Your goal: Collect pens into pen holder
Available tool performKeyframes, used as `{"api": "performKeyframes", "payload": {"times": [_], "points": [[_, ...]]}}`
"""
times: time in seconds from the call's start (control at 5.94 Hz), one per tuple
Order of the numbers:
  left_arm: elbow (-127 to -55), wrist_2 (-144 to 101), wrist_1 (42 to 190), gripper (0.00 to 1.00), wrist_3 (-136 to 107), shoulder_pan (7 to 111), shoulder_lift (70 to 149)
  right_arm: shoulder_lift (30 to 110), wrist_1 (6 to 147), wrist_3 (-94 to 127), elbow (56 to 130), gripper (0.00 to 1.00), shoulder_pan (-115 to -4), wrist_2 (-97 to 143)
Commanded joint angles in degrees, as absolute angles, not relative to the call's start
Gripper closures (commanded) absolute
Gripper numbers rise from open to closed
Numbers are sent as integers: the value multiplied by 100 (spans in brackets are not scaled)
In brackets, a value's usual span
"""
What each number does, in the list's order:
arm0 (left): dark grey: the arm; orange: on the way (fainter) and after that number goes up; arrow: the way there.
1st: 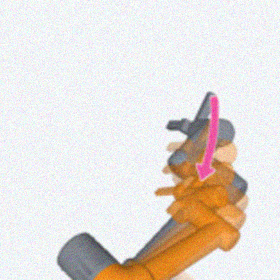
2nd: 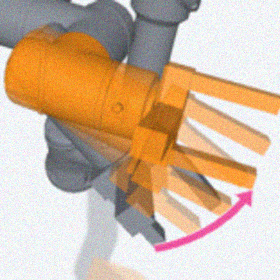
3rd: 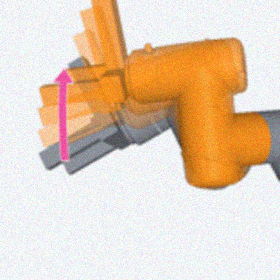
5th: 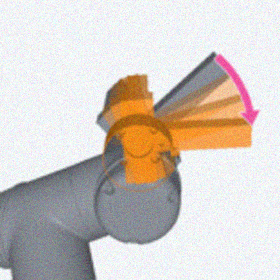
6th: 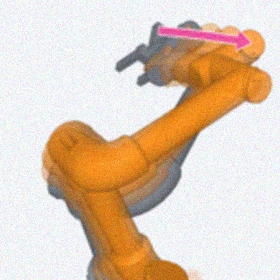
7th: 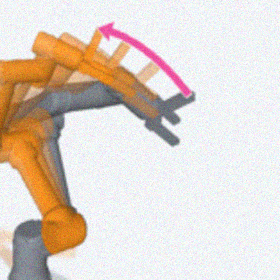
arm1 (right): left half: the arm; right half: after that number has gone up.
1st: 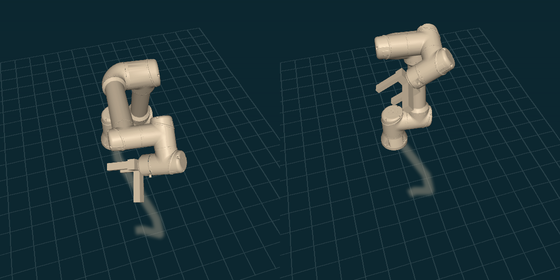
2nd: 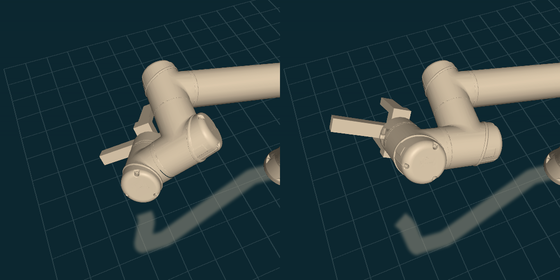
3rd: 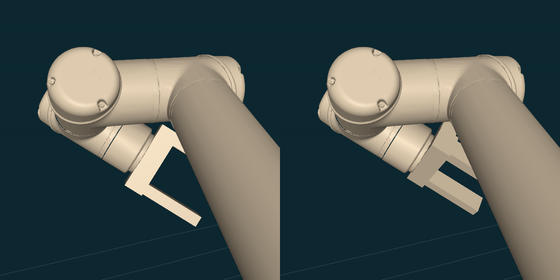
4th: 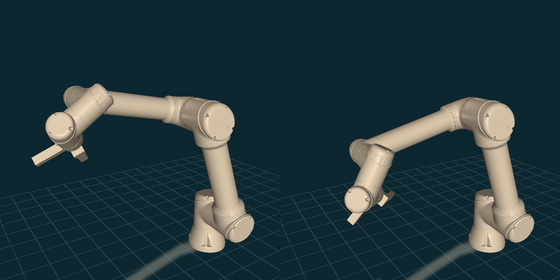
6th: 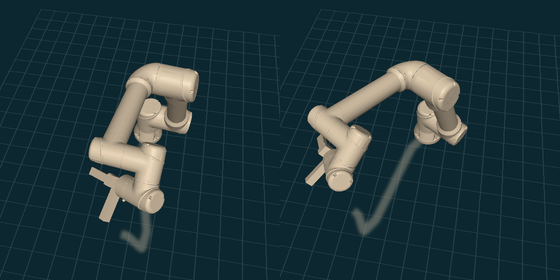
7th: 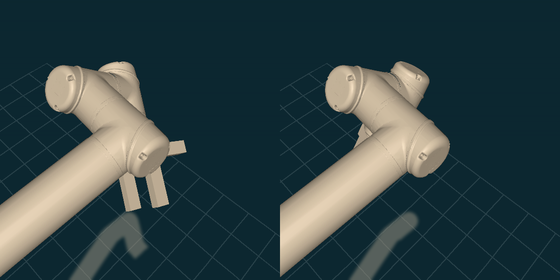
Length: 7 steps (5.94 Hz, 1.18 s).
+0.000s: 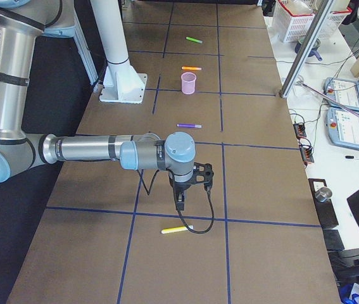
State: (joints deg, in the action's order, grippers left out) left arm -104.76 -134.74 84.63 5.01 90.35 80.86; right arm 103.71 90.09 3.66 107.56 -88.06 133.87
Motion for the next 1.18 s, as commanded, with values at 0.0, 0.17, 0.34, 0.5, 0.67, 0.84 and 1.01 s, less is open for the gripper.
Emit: {"api": "performKeyframes", "payload": {"times": [0.0, 0.17, 0.34, 0.5, 0.67, 0.84, 1.01], "points": [[-10564, -13491, 8464, 0, 527, 9035, 8008, 10388, 9009, 378, 10758, 0, -8798, 13447], [-10564, -13483, 8473, 0, 527, 9035, 7989, 10397, 8991, 378, 10758, 0, -8798, 13447], [-10582, -13491, 8473, 0, 510, 9035, 7981, 10406, 8956, 378, 10758, 0, -8798, 13447], [-10599, -13483, 8473, 0, 492, 9035, 7989, 10406, 8947, 378, 10749, 0, -8798, 13447], [-10521, -13482, 8481, 0, 544, 9026, 7981, 10406, 8930, 387, 10766, 0, -8798, 13465], [-10599, -13491, 8490, 0, 536, 9044, 7850, 10415, 8938, 422, 10732, 0, -8798, 13491], [-10713, -13500, 8734, 0, 510, 9053, 7770, 10415, 8947, 413, 10723, 0, -8798, 13735]]}}
